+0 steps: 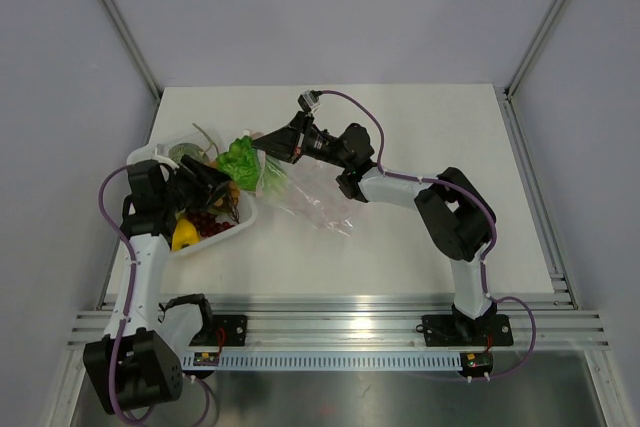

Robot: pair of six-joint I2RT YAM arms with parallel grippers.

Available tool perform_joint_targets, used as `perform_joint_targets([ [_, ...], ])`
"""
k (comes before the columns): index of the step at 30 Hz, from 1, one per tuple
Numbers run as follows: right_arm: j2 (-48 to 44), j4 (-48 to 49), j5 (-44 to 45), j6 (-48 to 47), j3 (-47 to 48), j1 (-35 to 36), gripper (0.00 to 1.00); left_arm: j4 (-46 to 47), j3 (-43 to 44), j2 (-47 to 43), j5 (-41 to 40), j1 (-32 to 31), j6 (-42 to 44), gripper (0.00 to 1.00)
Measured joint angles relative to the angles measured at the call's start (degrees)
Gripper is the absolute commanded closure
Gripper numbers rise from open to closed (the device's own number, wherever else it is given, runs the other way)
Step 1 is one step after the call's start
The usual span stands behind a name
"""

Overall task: Place the food in the zip-top bag and seal the zipper
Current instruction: Adjust the zipper food storage bag at the center of the board.

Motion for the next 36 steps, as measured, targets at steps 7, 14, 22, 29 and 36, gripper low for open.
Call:
perform_joint_targets([
  [7,0.0,0.0,0.0,0.2,0.0,0.0,1.0,5.3,-2.2,1.9,1.4,0.0,-1.8,0.55],
  [14,0.0,0.0,0.0,0.4,0.0,0.0,1.0,7.4,-3.1,2.6,1.7,-1.0,-2.5,0.57],
  [22,0.0,-0.1,0.0,0.4,0.0,0.0,1.0,9.0,-2.9,5.7,-0.6,-7.7,-3.5,0.9],
  [29,-0.8,-6.6,0.2,-1.7,-0.7,0.0,1.0,3.9,0.8,5.5,-5.4,-9.5,-0.8,1.0],
  [36,-11.1,-33.0,4.5,-14.4,-4.1,0.0,1.0,-5.6,11.0,4.9,-9.1,-9.4,6.1,1.0],
])
